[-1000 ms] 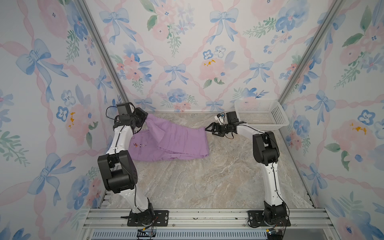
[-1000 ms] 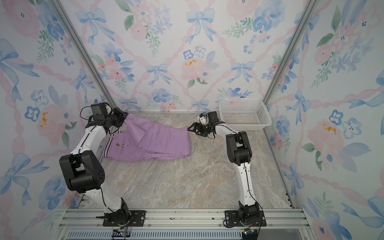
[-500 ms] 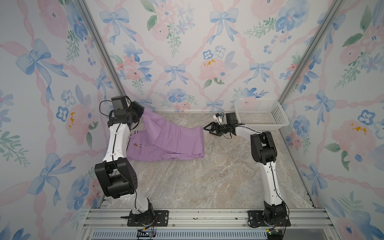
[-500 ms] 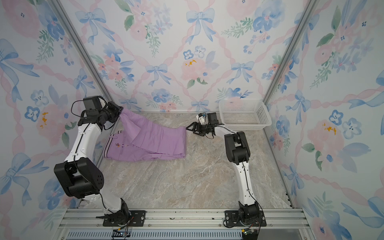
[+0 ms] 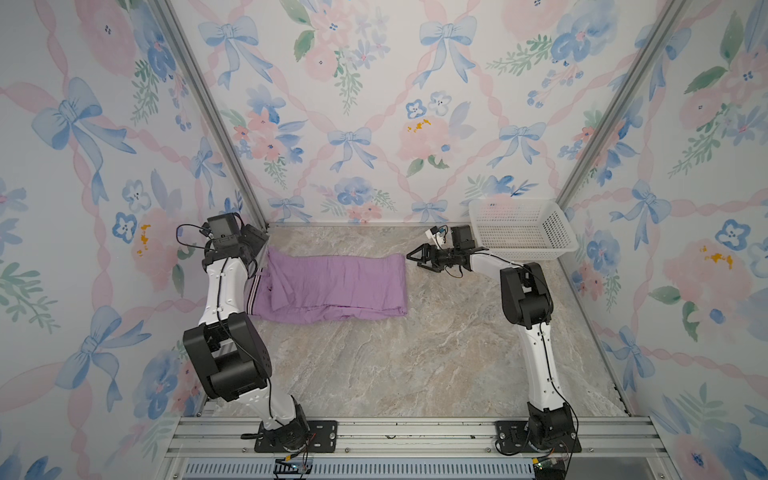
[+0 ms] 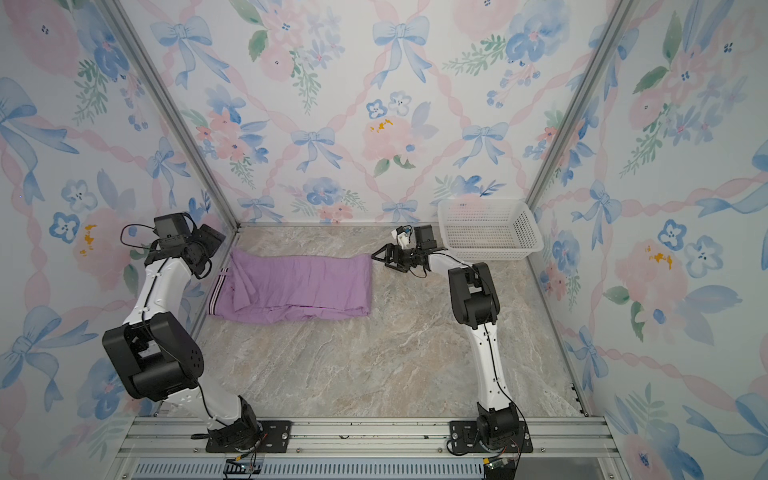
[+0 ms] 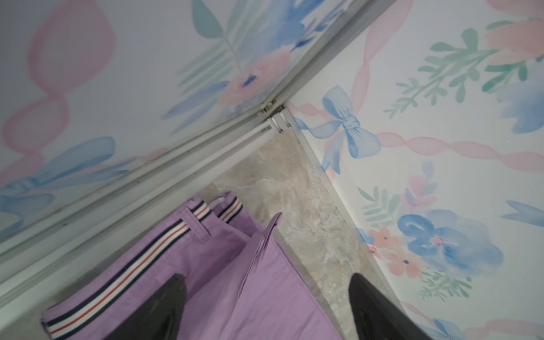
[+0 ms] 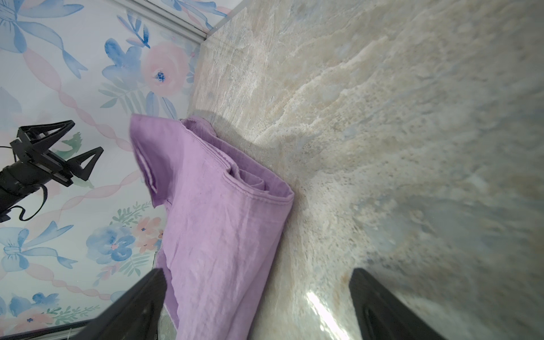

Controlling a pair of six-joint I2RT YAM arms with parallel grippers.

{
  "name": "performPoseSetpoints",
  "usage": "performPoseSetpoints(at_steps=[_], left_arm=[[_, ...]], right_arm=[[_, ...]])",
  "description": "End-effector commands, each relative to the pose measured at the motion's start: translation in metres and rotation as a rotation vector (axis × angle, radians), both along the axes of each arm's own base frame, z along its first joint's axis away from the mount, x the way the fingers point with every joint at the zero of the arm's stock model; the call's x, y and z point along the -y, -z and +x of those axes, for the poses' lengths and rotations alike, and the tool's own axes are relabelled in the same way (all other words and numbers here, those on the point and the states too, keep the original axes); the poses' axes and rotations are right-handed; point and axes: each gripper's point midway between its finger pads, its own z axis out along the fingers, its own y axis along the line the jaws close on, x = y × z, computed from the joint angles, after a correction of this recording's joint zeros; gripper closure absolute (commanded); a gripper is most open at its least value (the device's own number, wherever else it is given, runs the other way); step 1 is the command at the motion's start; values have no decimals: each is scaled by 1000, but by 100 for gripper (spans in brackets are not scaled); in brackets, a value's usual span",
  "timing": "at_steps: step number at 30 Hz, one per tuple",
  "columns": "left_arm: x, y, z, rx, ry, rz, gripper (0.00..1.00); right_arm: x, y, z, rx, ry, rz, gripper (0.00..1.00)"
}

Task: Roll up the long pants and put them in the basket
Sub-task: Fold the long pant at the center of the board, then roll the long pant at the center of the board.

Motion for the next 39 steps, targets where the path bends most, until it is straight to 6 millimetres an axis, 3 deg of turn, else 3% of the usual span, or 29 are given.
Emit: performPoseSetpoints(at_steps=[1,4,7,11,16,17,18,19,21,23,25,27,30,35,39], left_arm=[[-28,-16,-27,-102,-140,240,2],[-17,-29,-27,-127,-147,341,2],[30,-35,-13,-159,-57,455,2],[141,-21,5,-212,154,638,2],[271,19,-10,-235,355,802,2],[295,30,-15,-226,407,799,2],[320,44,-22,-223,461,794,2],[340,54,-28,-218,499,793,2],[379,76,-42,-212,559,816,2],[412,97,-53,-210,613,821,2],[442,117,-64,-201,663,805,2],[466,135,-77,-195,692,806,2],[483,163,-97,-202,719,774,3],[490,209,-118,-244,721,743,3],[502,233,-120,-277,752,740,3]], right_arm=[[-2,64,-31,-208,6,-104,2],[-11,62,-40,-213,-23,-122,2],[-24,65,-49,-224,-49,-131,2],[-45,73,-56,-250,-80,-138,1],[-63,77,-51,-274,-93,-139,2],[-63,77,-50,-278,-87,-139,7],[-61,77,-48,-282,-79,-136,18],[-58,77,-47,-287,-70,-134,37],[-47,75,-45,-298,-43,-126,83],[-34,72,-47,-310,-10,-120,100],[-20,64,-54,-314,26,-105,100],[-6,56,-66,-323,67,-101,100],[3,47,-85,-326,98,-104,100],[-7,42,-115,-335,73,-114,100],[-16,45,-129,-331,69,-145,100]])
